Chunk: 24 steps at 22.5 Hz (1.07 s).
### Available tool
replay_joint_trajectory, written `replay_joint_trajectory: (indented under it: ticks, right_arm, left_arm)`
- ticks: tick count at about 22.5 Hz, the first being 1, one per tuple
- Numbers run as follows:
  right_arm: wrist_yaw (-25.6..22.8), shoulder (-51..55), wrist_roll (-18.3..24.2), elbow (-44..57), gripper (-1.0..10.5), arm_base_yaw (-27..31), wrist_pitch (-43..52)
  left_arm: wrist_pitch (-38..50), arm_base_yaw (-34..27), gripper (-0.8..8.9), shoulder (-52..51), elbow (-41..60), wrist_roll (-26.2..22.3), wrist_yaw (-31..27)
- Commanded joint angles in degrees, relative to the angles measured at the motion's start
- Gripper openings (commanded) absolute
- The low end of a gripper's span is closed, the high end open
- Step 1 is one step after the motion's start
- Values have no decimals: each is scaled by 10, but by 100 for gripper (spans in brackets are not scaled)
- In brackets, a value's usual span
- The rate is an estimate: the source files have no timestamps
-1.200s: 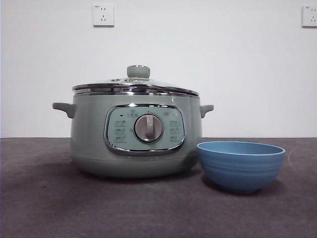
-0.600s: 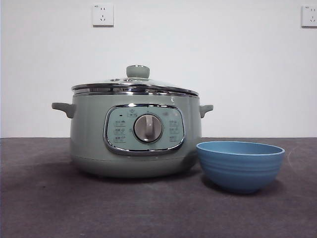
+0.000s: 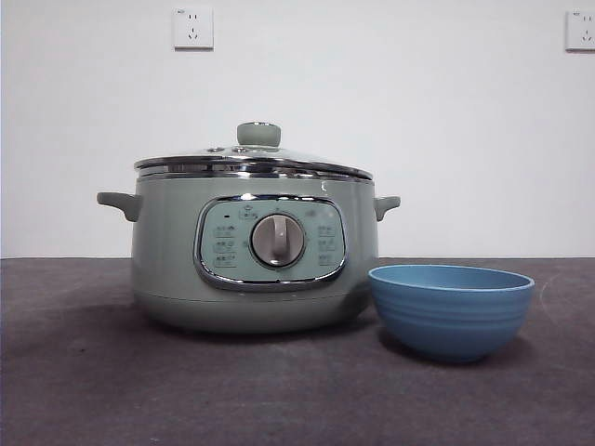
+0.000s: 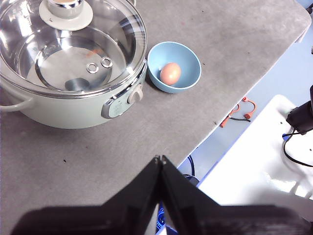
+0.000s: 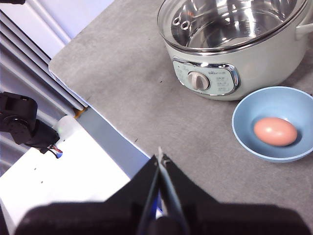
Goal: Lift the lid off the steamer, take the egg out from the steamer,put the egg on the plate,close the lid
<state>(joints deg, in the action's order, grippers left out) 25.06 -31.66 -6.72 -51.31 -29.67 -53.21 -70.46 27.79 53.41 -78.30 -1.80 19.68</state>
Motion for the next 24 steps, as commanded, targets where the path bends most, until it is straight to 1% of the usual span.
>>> replay_joint_trajectory:
  ticks: [1, 7, 10, 12, 13, 16, 18, 21, 24]
  right_arm:
    - [1, 1, -3, 4, 4, -1, 1]
    - [1, 1, -3, 4, 4, -1, 1]
    - [1, 1, -3, 4, 4, -1, 1]
    - [1, 1, -3, 4, 4, -1, 1]
    - [1, 1, -3, 4, 4, -1, 1]
    - [1, 1, -3, 4, 4, -1, 1]
    - [1, 1, -3, 4, 4, -1, 1]
    - [1, 1, -3, 4, 4, -1, 1]
    - [1, 1, -3, 4, 3, -1, 1]
  left_arm:
    - [1, 0, -4, 0, 2, 1, -1]
    - [7, 0, -4, 0, 2, 2, -1]
    - [34, 0, -4, 0, 2, -2, -3]
    - [79, -4, -4, 0, 2, -22, -20]
    - [116, -10, -4, -4, 2, -44, -31]
    - [249, -44, -4, -17, 3, -102, -28]
    - [326, -79, -4, -27, 3, -124, -9]
    - [384, -133, -4, -50, 3, -138, 35]
    - [391, -187, -4, -80, 5, -165, 44]
